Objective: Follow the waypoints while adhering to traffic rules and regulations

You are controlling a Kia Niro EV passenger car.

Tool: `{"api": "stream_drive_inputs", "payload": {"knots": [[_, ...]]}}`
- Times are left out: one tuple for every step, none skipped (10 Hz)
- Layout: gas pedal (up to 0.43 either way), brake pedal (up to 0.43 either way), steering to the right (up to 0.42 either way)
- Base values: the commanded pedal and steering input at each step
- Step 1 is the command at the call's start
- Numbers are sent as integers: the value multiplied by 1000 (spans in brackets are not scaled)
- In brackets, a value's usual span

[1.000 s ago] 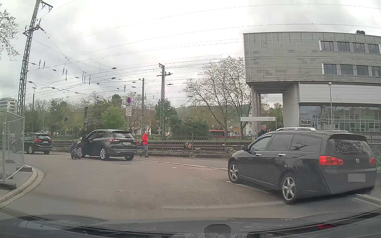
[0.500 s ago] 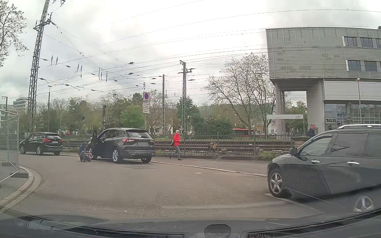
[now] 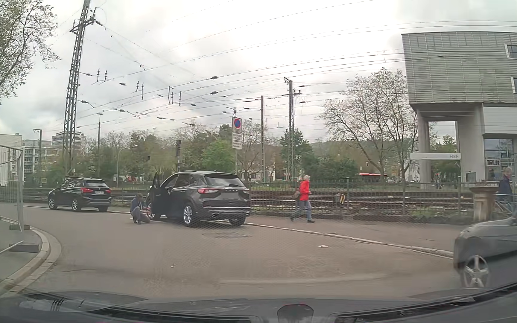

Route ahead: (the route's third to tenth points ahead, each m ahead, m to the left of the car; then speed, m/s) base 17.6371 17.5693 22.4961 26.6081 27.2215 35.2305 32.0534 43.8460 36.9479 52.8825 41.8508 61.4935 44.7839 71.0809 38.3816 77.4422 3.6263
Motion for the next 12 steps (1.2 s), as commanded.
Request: {"api": "stream_drive_inputs", "payload": {"knots": [[28,0,-356],[39,0,-368],[39,0,-375],[39,0,-378],[39,0,-381],[39,0,-385],[39,0,-386],[39,0,-386],[39,0,-377],[47,0,-359],[47,0,-339],[47,0,-316]]}}
